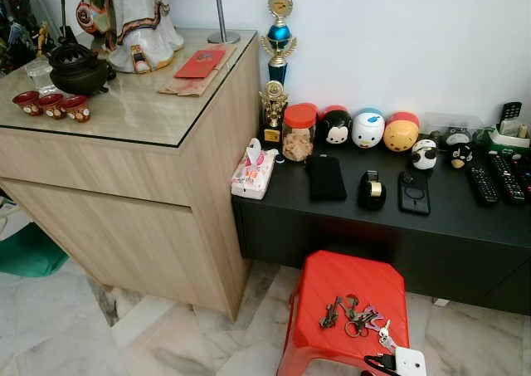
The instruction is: Hang keys on a hook
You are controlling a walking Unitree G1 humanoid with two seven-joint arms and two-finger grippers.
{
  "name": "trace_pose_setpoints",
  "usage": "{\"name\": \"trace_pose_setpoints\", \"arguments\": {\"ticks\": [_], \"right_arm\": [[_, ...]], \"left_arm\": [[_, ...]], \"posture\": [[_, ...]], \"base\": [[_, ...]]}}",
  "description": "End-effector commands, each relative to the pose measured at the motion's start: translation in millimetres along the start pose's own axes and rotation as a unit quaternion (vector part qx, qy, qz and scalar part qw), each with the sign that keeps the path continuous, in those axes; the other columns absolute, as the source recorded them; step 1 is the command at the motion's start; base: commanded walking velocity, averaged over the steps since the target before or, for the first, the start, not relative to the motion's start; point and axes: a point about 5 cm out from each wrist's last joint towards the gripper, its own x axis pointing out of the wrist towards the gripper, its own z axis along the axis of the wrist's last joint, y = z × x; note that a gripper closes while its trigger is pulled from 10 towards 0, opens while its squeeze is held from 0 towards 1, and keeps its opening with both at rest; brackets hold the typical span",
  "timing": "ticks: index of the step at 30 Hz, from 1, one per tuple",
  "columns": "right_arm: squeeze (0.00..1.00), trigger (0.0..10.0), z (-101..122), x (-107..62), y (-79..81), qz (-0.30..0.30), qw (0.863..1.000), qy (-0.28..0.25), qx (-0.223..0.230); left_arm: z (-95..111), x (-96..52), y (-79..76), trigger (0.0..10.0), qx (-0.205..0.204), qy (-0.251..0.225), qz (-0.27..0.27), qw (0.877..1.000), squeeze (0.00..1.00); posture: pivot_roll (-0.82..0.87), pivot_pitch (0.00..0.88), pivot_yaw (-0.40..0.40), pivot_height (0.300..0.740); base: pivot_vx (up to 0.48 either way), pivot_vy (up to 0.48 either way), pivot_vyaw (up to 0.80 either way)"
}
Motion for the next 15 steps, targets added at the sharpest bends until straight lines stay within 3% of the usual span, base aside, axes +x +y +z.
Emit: {"name": "trace_pose_setpoints", "arguments": {"ticks": [1, 6, 8, 15], "right_arm": [[0.00, 10.0, -1, 0.3, 1.5, 0.001, 1.000, 0.005, -0.005], [0.00, 10.0, -1, 0.2, 0.1, -0.004, 1.000, 0.008, -0.001], [0.00, 10.0, 52, 4.9, -6.8, 0.012, 0.995, -0.093, 0.028], [0.00, 10.0, 47, 2.6, -15.0, 0.002, 0.995, -0.094, 0.030]], "left_arm": [[-3, -1.0, 2.2, 10.0, -0.002, 0.003, 0.004, 1.000, 0.00], [-3, -1.0, 2.2, 10.0, -0.002, 0.003, 0.004, 1.000, 0.00], [33, 8.5, -29.5, 10.0, -0.008, -0.063, -0.011, 0.998, 0.00], [25, 7.7, -33.8, 10.0, -0.015, -0.057, -0.011, 0.998, 0.00]], "posture": [[0.00, 0.000, 0.009, 0.740], [0.00, 0.000, 0.000, 0.740], [0.00, 0.000, -0.043, 0.740], [0.01, 0.000, -0.045, 0.740]], "base": [[0.000, 0.000, 0.00], [0.000, 0.000, 0.00], [0.000, 0.000, 0.00], [0.000, 0.000, 0.00]]}}
